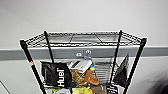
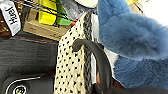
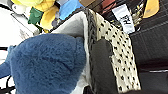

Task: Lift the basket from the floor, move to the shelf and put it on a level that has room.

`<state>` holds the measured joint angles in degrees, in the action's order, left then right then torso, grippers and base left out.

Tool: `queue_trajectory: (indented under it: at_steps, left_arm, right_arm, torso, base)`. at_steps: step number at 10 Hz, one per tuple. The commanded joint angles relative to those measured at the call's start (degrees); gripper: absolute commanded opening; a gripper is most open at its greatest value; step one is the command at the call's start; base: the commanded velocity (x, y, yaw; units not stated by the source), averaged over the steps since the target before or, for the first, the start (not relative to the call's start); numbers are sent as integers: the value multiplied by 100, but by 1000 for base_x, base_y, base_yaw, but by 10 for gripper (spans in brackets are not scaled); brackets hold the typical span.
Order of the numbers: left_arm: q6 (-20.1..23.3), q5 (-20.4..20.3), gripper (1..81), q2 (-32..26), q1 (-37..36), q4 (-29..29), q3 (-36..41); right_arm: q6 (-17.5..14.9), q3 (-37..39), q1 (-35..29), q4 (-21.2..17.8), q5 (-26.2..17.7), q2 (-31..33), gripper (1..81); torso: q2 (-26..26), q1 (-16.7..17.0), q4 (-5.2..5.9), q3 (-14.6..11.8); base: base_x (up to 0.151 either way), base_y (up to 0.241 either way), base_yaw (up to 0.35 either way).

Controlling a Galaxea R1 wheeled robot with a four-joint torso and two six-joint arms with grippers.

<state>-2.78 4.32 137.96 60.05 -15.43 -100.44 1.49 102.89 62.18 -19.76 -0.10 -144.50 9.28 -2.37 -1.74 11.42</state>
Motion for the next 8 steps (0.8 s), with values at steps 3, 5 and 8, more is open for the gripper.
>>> queue_trajectory:
  at_steps: [3, 5, 8]
  left_arm:
    - [5, -142, 10, -874, -631, 22, 1412]
    - [-3, -273, 10, -1139, -674, 58, 1878]
    - [-3, -326, 10, -1464, -754, 84, 2494]
  right_arm:
    - [27, -1808, -808, -124, 159, 902, 10]
    - [36, -2248, -878, -124, 177, 1175, 10]
    - [36, -2863, -975, -124, 194, 1561, 10]
  torso:
    - [0, 0, 0, 0]
    - [0, 0, 0, 0]
    - [0, 0, 0, 0]
  base:
    - [0, 0, 0]
    - [0, 0, 0]
    - [0, 0, 0]
